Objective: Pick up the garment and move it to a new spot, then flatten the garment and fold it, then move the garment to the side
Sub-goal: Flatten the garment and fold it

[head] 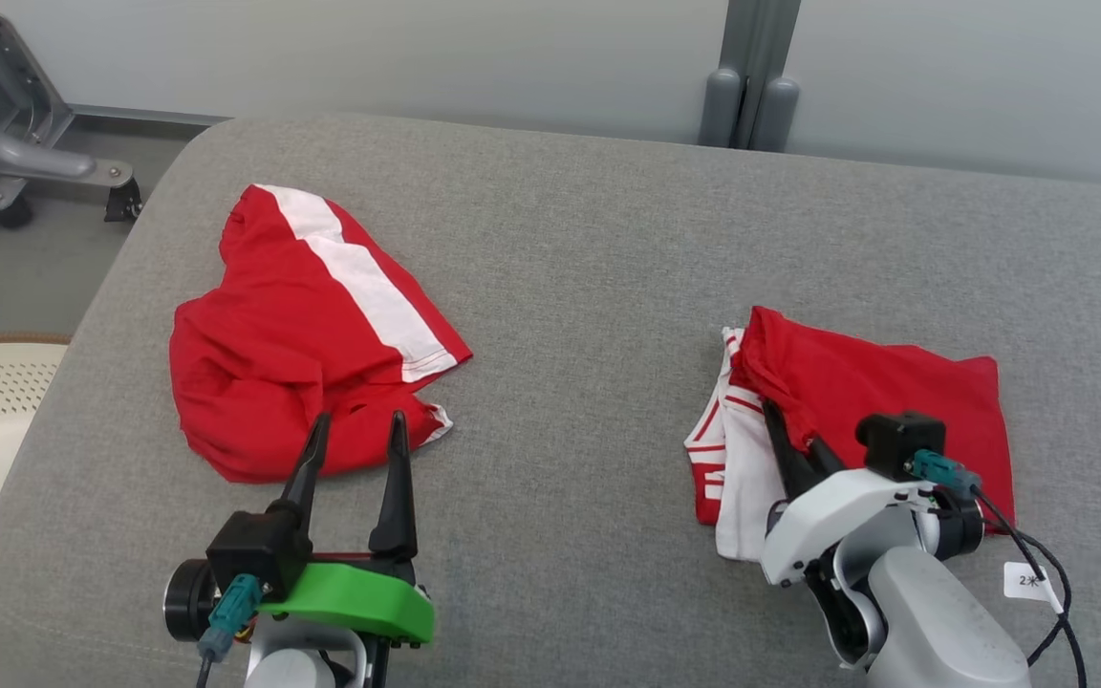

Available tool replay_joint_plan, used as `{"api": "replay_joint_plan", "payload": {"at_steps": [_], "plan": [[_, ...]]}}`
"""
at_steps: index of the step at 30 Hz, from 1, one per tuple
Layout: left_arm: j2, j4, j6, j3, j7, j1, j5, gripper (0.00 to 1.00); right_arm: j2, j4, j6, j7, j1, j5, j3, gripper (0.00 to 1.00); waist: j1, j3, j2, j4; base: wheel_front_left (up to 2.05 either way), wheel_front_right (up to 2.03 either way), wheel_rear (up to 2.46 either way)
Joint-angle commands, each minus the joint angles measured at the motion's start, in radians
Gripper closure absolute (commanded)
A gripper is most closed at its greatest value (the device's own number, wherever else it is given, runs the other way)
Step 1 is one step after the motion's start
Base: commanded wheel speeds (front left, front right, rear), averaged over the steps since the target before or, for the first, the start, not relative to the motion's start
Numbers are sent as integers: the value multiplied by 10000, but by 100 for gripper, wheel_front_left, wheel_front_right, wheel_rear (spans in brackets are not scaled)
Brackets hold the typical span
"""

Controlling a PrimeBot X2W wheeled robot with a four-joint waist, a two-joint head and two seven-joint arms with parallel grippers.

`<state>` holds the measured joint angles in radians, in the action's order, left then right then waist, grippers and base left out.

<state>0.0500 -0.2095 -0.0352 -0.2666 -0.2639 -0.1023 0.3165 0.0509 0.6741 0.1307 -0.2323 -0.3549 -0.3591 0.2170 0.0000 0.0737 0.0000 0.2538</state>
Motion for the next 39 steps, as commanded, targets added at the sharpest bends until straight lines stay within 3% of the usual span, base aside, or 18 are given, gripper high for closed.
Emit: {"api": "replay_joint_plan", "payload": {"at_steps": [1, 9, 10, 11, 18, 22, 29, 35, 39], "plan": [[17, 17, -21, -31, -3, 121, 96, 0, 5, 108, -1, -73, -51, -153, 179, 100, 0, 69, 0, 84, 0, 0, 0], [17, 71, -137, -151, -3, -41, 188, 0, 8, 1068, -1, -73, -454, -551, 781, 100, 0, 301, 0, 134, 0, 0, 0], [17, 66, -159, -147, -3, -67, 193, 0, 6, 1103, -1, -96, -518, -629, 935, 22, 0, 322, 0, 120, 0, 0, 0], [17, 58, -162, -142, -3, -83, 207, 0, 0, 1090, -1, -94, -549, -781, 1099, 0, 0, 332, 0, 105, 0, 0, 0], [17, -91, -114, -115, -3, -161, 204, 0, 8, 645, -1, 274, -567, -1653, 3073, 0, 0, 233, 0, -198, 0, 0, 0], [20, -113, -74, -48, -3, -291, 72, 0, 194, 380, -1, 178, -746, -1919, 3274, 0, 0, 125, 0, -530, 0, 0, 0], [20, 152, -74, 63, -3, -405, 88, 0, 1105, -260, -1, -154, -905, -1446, 2401, 0, 0, -36, 0, -1225, 0, 0, 0], [20, 741, -208, 171, -3, -341, 83, 0, 1917, -1326, -2, -323, -343, 168, 1185, 0, 0, -73, 0, -1770, 0, 0, 0], [21, 989, -322, 271, -3, -200, 2, 0, 1808, -2551, -1, -330, 363, 1239, -171, 0, 0, -68, 0, -2063, 0, 0, 0]]}}
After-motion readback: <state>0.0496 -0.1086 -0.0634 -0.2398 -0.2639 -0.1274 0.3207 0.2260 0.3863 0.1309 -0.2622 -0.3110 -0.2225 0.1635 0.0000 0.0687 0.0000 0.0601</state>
